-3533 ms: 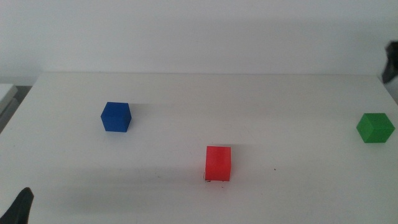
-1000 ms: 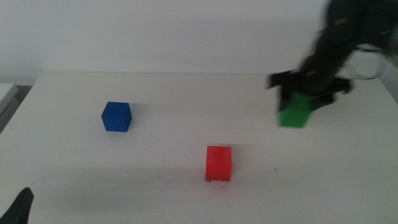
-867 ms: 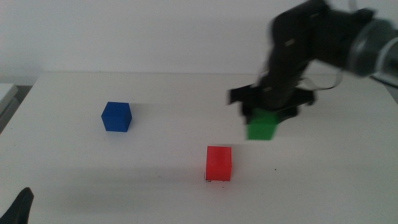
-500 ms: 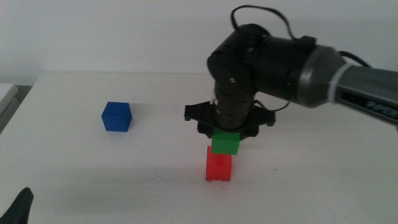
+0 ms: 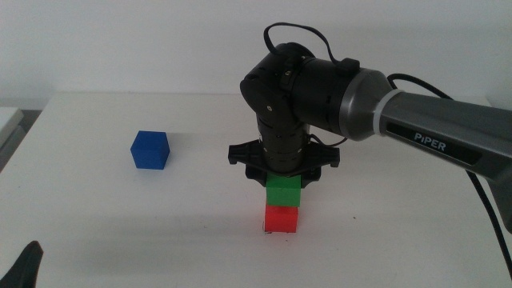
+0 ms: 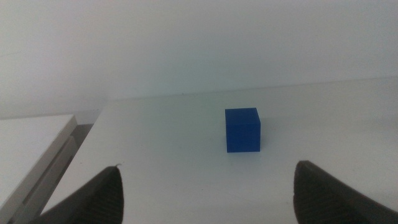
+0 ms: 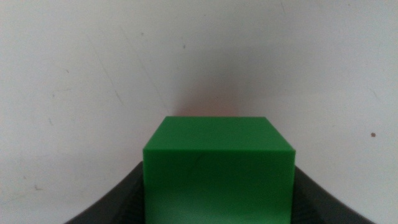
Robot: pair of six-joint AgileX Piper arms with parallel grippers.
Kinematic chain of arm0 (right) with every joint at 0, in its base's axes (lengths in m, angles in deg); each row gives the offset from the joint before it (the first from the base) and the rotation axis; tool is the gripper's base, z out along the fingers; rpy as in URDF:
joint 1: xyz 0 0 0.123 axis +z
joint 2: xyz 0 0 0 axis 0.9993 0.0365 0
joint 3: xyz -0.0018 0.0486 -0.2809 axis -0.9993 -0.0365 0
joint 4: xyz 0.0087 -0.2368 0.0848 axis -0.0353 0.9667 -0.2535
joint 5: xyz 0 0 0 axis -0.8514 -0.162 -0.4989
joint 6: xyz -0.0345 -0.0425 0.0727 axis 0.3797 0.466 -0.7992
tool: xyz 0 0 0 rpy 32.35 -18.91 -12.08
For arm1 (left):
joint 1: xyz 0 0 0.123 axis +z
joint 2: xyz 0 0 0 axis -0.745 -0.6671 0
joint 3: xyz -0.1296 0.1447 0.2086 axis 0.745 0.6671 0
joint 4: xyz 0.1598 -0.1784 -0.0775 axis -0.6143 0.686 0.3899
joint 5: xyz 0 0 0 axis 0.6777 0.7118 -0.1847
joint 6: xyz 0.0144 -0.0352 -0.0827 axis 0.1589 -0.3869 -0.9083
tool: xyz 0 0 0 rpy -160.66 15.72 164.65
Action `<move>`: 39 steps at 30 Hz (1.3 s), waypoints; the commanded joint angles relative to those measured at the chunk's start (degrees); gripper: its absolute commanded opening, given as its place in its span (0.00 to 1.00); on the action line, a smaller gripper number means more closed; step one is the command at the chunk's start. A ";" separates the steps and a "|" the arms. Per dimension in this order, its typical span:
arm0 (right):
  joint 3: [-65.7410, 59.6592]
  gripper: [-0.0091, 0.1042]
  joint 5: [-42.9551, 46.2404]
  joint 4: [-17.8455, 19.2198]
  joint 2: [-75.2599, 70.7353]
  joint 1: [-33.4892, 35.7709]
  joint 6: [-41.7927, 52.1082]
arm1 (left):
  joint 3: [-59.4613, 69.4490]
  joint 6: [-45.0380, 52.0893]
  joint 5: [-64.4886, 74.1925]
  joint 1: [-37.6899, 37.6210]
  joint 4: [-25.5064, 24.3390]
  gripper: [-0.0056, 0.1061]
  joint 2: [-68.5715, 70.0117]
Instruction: Stack red cubes first, then green, then blue cubes in a specific spot.
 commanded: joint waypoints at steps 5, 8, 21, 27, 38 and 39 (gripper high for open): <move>0.52 0.15 -1.07 -0.34 -0.15 0.09 1.27 | 0.03 -0.16 -0.79 0.06 0.28 0.89 0.21; 0.52 0.15 -1.07 -1.12 -0.11 0.09 2.25 | 0.03 -0.16 -0.79 0.06 0.28 0.89 0.21; 0.41 0.15 -1.07 -2.41 0.38 -0.01 2.60 | 0.03 -0.16 -0.79 0.06 0.28 0.89 0.21; 0.41 0.15 -1.07 -2.14 1.22 -0.12 2.60 | 0.03 -0.16 -0.79 0.06 0.28 0.89 0.21; 0.41 0.81 -1.07 -2.13 1.45 -0.47 4.05 | 0.03 -0.16 -0.79 0.06 0.28 0.89 0.21; 0.41 0.81 -1.07 -2.13 0.47 -0.59 4.96 | 0.03 -0.16 -0.79 0.06 0.28 0.89 0.21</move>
